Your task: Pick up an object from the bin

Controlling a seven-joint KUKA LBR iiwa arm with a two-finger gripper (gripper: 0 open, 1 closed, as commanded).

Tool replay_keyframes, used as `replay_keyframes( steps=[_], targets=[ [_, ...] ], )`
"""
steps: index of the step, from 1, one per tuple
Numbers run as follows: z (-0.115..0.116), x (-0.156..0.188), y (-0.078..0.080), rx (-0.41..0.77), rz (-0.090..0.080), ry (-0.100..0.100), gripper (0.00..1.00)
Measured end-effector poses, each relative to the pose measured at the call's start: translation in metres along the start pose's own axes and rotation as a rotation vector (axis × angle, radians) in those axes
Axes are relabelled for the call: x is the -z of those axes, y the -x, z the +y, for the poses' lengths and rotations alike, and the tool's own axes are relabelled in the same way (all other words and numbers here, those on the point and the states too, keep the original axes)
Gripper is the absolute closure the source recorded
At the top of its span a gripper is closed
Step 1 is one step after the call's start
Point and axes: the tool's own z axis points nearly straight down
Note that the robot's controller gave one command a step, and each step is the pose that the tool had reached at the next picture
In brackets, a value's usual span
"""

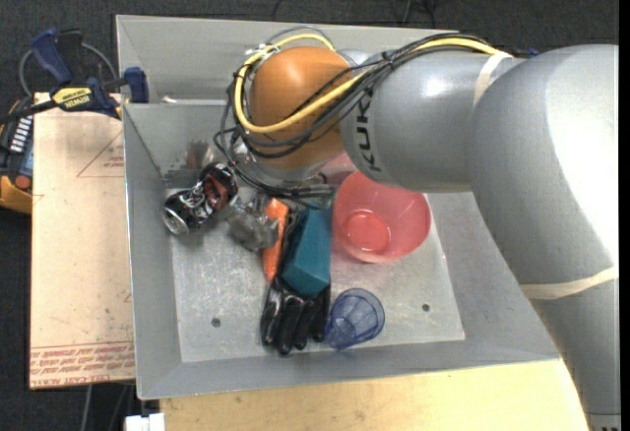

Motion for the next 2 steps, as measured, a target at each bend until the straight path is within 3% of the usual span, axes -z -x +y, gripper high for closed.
replay_keyframes(
  steps=[2],
  targets=[
    [0.001,0.019,-0.003,-0.006,0.008,0.006,1.0]
  ],
)
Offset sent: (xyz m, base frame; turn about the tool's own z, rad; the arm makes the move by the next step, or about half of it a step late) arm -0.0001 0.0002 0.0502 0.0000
